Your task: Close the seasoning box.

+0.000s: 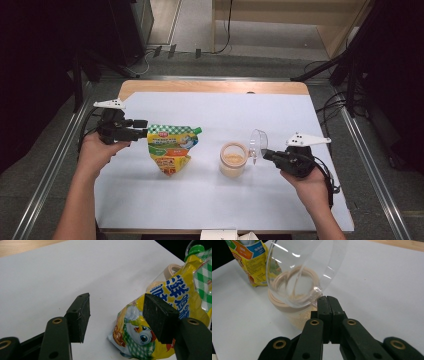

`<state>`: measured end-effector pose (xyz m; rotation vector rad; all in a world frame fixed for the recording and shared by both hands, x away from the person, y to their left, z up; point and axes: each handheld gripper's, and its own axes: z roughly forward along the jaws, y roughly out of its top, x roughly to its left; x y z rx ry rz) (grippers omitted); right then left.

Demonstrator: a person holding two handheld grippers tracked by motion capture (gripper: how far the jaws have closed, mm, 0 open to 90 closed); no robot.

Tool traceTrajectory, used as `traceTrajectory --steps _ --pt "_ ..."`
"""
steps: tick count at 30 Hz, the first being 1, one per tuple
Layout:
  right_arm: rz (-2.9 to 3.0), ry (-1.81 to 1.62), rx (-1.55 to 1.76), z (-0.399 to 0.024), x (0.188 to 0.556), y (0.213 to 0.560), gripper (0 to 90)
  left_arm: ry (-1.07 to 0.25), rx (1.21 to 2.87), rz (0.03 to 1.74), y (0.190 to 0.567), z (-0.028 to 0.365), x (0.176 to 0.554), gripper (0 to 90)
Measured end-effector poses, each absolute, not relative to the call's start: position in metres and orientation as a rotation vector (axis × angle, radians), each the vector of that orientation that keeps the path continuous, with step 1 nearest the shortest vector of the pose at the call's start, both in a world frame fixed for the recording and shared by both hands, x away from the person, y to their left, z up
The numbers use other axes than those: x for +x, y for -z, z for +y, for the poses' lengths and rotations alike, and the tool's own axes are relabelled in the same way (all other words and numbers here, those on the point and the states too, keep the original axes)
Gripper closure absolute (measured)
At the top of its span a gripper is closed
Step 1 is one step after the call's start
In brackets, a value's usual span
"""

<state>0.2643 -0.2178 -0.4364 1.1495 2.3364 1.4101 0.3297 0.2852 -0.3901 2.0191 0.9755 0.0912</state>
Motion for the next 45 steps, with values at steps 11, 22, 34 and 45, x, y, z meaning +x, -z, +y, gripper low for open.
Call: traceTrajectory --steps 11,22,34,45 --pt "2.338 -1.432 1.125 -0.210 0.264 0.435 90.0 -0.080 2.032 0.980 0.395 0.281 0.335 39.7" --pt "2.341 -1.437 1.080 -0.202 0.258 0.432 86.5 -0.088 2.022 0.969 0.392 0.282 0.333 39.4" --pt "2.349 -1.420 1.060 -0.202 0.257 0.433 77.5 -0.086 2.034 0.968 0.393 0.280 0.332 39.2" --pt "2.328 -1.403 1.094 -0.213 0.260 0.437 66.9 -0.083 2.036 0.975 0.393 0.280 0.333 38.8"
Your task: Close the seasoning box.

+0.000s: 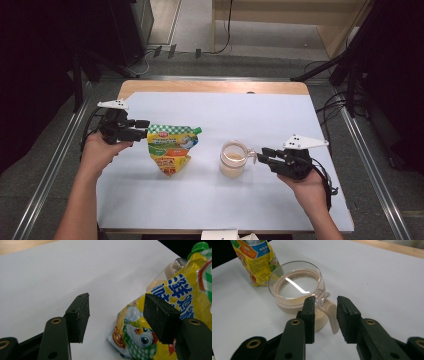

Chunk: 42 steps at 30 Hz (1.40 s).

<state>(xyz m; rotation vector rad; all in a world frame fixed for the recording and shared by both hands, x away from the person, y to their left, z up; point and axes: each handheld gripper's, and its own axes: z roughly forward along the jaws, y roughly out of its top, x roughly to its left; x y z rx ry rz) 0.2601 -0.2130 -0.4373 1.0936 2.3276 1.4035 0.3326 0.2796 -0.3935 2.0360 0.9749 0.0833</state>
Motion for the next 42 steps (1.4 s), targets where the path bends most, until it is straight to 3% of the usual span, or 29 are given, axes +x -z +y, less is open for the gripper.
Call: traceTrajectory --steps 14,31,42 --pt "2.246 -1.382 1.187 -0.234 0.268 0.450 42.6 -0.080 2.041 0.985 0.395 0.280 0.333 38.2" --pt "2.138 -1.315 1.281 -0.248 0.280 0.467 31.8 -0.075 2.034 0.996 0.397 0.281 0.334 38.2" --pt "2.156 -1.282 1.251 -0.245 0.280 0.470 31.1 -0.062 2.032 1.002 0.400 0.282 0.335 38.0"
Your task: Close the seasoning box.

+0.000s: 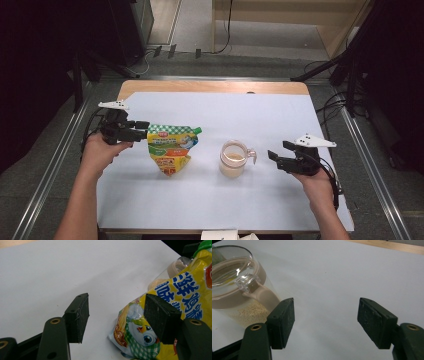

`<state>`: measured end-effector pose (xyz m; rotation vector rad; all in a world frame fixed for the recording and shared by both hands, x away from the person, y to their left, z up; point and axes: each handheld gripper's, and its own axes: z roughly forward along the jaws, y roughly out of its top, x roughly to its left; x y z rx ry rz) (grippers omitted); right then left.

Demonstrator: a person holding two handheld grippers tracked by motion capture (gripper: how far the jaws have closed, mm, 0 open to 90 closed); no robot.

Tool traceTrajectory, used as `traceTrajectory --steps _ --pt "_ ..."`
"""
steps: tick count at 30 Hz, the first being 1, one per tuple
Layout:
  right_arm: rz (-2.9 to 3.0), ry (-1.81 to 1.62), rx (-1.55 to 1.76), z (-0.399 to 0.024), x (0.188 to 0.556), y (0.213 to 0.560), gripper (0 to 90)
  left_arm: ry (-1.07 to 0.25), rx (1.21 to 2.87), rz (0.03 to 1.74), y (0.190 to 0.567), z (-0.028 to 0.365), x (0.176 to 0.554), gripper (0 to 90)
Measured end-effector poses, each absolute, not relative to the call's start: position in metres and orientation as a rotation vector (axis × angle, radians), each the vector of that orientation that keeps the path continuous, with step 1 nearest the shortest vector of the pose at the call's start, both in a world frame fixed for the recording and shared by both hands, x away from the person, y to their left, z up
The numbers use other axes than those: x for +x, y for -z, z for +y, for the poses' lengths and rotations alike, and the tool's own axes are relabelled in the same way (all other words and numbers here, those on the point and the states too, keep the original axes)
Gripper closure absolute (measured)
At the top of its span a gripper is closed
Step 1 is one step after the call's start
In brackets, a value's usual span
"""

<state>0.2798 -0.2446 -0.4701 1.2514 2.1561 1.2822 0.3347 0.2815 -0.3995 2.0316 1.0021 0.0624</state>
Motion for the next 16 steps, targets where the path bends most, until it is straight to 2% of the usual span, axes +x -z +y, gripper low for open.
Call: traceTrajectory --steps 16 --pt "2.163 -1.280 1.243 -0.2430 0.2797 0.4706 30.8 -0.087 2.007 1.046 0.4029 0.2840 0.3362 35.5"
